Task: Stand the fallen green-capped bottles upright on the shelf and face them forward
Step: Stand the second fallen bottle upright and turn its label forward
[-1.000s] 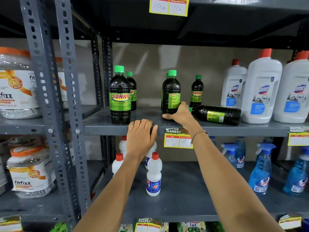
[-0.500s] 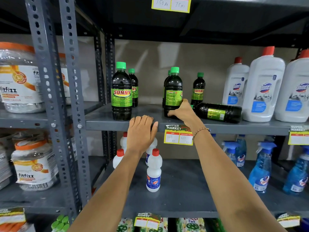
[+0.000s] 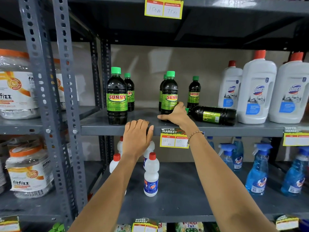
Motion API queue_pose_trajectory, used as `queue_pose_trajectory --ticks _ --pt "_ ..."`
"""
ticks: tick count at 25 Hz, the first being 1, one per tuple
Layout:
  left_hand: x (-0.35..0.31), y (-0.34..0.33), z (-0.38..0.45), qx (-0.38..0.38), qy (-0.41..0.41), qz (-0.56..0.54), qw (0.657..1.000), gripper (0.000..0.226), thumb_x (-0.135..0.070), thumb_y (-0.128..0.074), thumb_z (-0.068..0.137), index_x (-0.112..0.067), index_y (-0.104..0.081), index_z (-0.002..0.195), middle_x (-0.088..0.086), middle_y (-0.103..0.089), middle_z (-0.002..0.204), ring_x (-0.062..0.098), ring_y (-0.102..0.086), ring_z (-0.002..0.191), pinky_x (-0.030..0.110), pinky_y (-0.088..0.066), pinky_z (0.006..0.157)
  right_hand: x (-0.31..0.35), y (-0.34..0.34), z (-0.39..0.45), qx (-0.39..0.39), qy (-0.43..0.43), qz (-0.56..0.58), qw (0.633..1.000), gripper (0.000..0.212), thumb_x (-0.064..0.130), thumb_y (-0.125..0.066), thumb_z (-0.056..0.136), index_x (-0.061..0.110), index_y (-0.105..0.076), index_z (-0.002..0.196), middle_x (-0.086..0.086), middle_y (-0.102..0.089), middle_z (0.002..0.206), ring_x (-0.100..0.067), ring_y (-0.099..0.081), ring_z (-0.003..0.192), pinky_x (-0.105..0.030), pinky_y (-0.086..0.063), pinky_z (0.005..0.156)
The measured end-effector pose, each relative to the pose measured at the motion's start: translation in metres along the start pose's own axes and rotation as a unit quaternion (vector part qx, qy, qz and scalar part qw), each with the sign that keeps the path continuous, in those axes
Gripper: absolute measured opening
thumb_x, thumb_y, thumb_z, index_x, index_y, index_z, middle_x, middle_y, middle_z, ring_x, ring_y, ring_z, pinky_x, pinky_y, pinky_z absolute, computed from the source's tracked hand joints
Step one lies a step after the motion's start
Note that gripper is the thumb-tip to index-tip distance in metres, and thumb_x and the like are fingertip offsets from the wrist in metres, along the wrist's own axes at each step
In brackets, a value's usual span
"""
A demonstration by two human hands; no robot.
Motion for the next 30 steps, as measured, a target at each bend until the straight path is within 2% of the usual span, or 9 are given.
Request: queue_pose_trajectory --ticks 3,8,12,14,16,18,20,25,30 --pt "-0.001 -0.001 0.000 0.002 -0.003 0.003 1.000 0.040 -0.041 -0.031 0.097 -0.014 -0.061 0.098 0.003 -0.065 0.092 0.023 -0.057 0.083 0.037 -0.042 0.084 -0.005 -0.004 0.001 0.033 -0.010 0.064 0.997 0.078 0.015 -0.082 0.069 0.006 -0.030 0.127 -0.011 -0.053 0.120 -0.028 -0.054 0.118 -0.037 -0.046 0.096" --pt "-0.001 0.000 -0.001 -0.006 -0.007 0.006 1.000 0.041 -0.040 -0.030 0.097 -0.014 -0.061 0.097 0.003 -0.065 0.092 0.023 -0.056 0.083 0.038 -0.043 0.083 -0.003 0.000 0.000 0.002 0.015 0.044 0.999 0.079 0.029 -0.090 0.059 0.008 -0.045 0.120 -0.010 -0.059 0.120 -0.026 -0.057 0.111 -0.042 -0.049 0.096" --pt "-0.005 0.003 0.008 0.015 0.019 0.034 0.999 0.046 -0.040 -0.027 0.097 -0.012 -0.061 0.085 0.004 -0.063 0.080 0.024 -0.055 0.076 0.038 -0.041 0.074 -0.008 -0.003 0.006 0.069 0.005 0.077 0.995 0.093 0.042 -0.090 0.045 0.010 -0.051 0.123 -0.004 -0.063 0.118 -0.022 -0.060 0.110 -0.041 -0.048 0.100" --pt "-0.009 0.007 0.027 0.043 0.051 0.033 0.997 0.052 -0.043 -0.024 0.098 -0.010 -0.062 0.083 0.007 -0.066 0.081 0.027 -0.057 0.080 0.038 -0.040 0.072 -0.010 0.002 0.003 0.121 -0.011 0.111 0.986 0.080 0.029 -0.087 0.060 0.008 -0.052 0.129 -0.008 -0.065 0.124 -0.024 -0.059 0.118 -0.042 -0.043 0.106" --pt "-0.012 -0.001 0.053 0.117 0.084 -0.050 0.988 0.049 -0.047 -0.033 0.098 -0.009 -0.062 0.103 0.010 -0.066 0.104 0.029 -0.056 0.101 0.040 -0.041 0.082 -0.013 0.012 -0.003 0.139 -0.027 0.130 0.981 0.068 0.008 -0.074 0.080 0.003 -0.043 0.140 -0.014 -0.057 0.137 -0.026 -0.053 0.126 -0.041 -0.039 0.111" --pt "-0.016 -0.028 0.073 0.251 0.121 -0.208 0.938 0.057 -0.044 -0.051 0.093 -0.005 -0.043 0.135 0.011 -0.051 0.136 0.028 -0.045 0.127 0.038 -0.039 0.098 -0.017 0.020 -0.004 0.112 -0.030 0.134 0.984 0.072 0.004 -0.067 0.086 0.002 -0.029 0.147 -0.018 -0.046 0.146 -0.029 -0.046 0.132 -0.042 -0.036 0.113" --pt "-0.021 -0.054 0.076 0.344 0.177 -0.331 0.861 0.071 -0.036 -0.064 0.088 -0.006 -0.031 0.144 0.011 -0.043 0.145 0.027 -0.041 0.133 0.039 -0.036 0.107 -0.017 0.022 -0.001 0.090 -0.020 0.136 0.986 0.069 0.004 -0.066 0.087 0.003 -0.031 0.147 -0.022 -0.045 0.146 -0.032 -0.048 0.130 -0.044 -0.039 0.110" --pt "-0.021 -0.063 0.076 0.303 0.213 -0.389 0.844 0.041 -0.014 -0.066 0.087 -0.011 -0.056 0.127 0.009 -0.066 0.118 0.023 -0.061 0.109 0.040 -0.046 0.099 -0.020 0.019 0.003 0.095 -0.016 0.173 0.980 0.047 -0.001 -0.062 0.088 0.000 -0.050 0.133 -0.022 -0.061 0.128 -0.025 -0.061 0.104 -0.037 -0.054 0.091" --pt "-0.025 -0.045 0.073 0.283 0.210 -0.389 0.851 0.045 -0.015 -0.069 0.085 -0.011 -0.056 0.128 0.008 -0.064 0.121 0.020 -0.059 0.112 0.031 -0.044 0.096 -0.018 0.021 -0.003 0.099 -0.004 0.165 0.981 0.049 0.000 -0.064 0.087 0.002 -0.051 0.134 -0.020 -0.062 0.129 -0.029 -0.060 0.116 -0.043 -0.048 0.102"
Point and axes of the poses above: each hand's wrist, its own z-axis towards the middle knuckle, its own y-axis out of the back of the hand, x = y × z, the point moved 8 cm from there along z, towards the middle knuckle
